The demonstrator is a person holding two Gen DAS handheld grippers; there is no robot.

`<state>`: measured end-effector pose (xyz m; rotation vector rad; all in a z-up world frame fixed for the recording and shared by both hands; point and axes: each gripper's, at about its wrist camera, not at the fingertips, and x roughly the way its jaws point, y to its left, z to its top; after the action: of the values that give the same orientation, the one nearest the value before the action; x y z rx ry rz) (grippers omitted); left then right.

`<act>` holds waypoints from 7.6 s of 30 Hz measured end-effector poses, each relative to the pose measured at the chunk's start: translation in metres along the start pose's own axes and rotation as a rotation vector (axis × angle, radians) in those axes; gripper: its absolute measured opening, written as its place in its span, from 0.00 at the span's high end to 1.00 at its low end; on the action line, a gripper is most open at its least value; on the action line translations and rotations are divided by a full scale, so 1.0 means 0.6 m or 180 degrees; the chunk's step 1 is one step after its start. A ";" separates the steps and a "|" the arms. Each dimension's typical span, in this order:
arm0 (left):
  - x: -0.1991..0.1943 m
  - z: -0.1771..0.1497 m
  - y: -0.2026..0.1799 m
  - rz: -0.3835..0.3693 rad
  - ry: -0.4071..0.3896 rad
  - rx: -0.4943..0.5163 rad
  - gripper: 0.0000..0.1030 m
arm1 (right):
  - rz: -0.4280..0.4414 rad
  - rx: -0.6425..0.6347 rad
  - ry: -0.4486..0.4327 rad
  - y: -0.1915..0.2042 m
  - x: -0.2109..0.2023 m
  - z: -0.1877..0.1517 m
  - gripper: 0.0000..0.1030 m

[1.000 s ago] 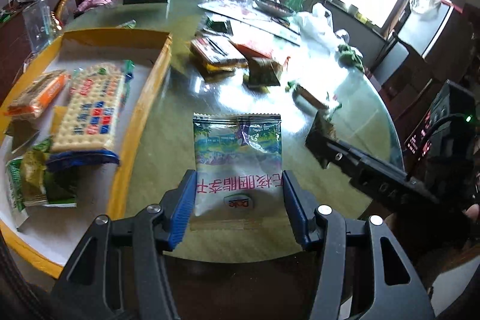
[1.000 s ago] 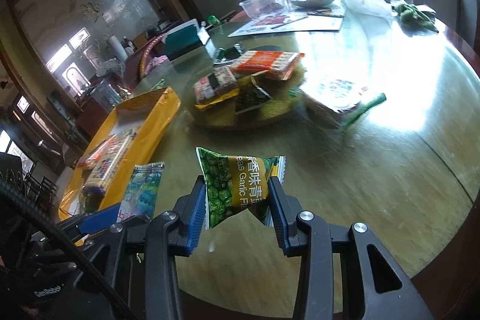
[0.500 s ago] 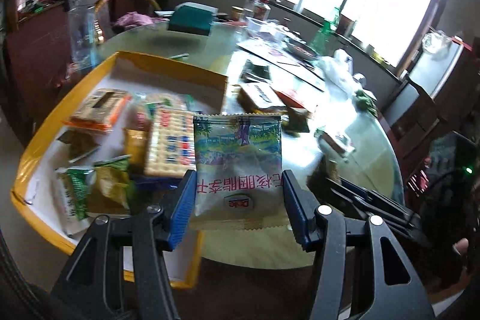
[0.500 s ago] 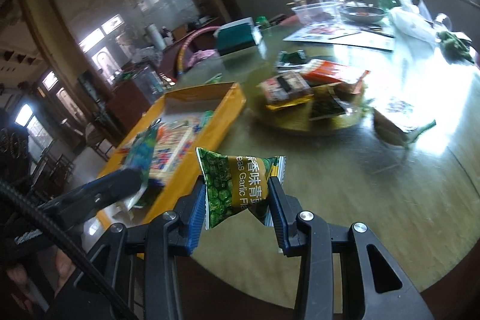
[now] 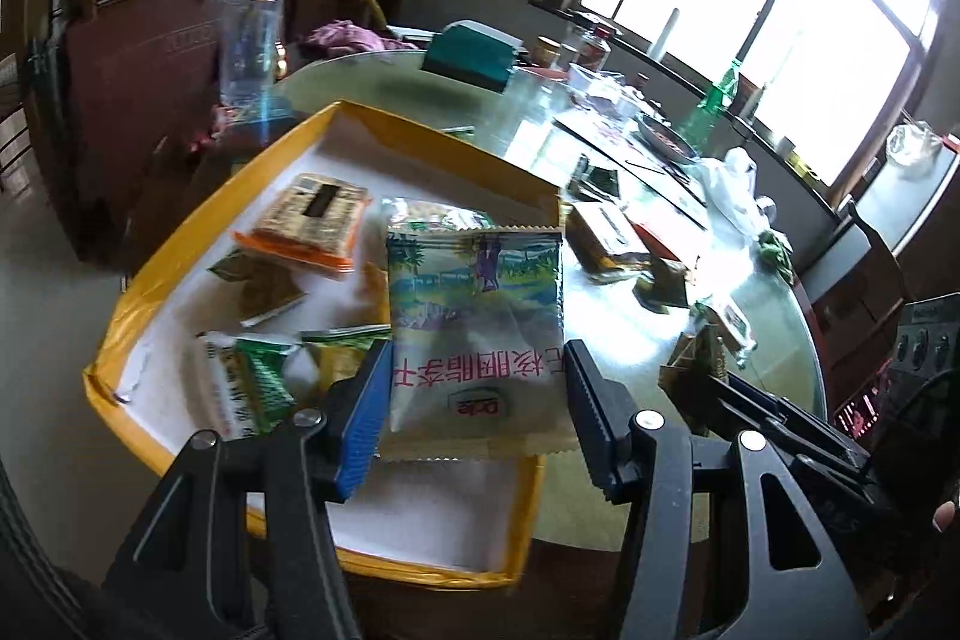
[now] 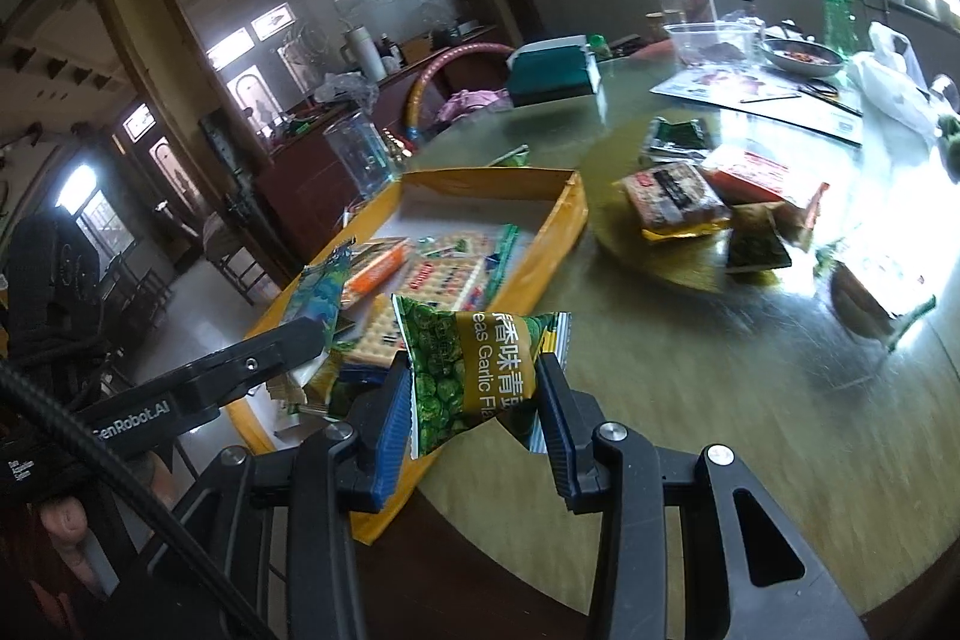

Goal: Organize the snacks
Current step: 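Carry both held bags over the yellow tray, then lower both bags into the tray and open both grippers, then withdraw both grippers from the tray toward the lazy susan, then grasp the round XiangCong cracker pack with the right gripper, then grasp the yellow-brown pouch with the left gripper while the right lifts the cracker pack, then carry both held snacks over the yellow tray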

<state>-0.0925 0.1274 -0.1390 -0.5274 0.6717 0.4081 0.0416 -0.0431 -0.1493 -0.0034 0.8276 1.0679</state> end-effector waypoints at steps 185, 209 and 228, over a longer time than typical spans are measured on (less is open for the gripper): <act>0.292 0.016 -0.329 0.0098 0.0800 0.0892 0.15 | -0.1775 0.0730 0.0203 -0.333 -0.110 -0.071 0.26; 0.306 -0.035 -0.334 0.0218 0.1021 0.1208 0.61 | -0.1914 0.0619 0.0257 -0.310 -0.099 -0.076 0.27; 0.128 -0.039 -0.200 -0.0408 0.0768 0.0577 0.62 | -0.1176 0.0872 0.0347 -0.232 -0.041 -0.051 0.27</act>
<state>0.0131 0.0329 -0.1675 -0.4477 0.8927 0.1617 0.1254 -0.1449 -0.2085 0.0159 1.0216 0.6063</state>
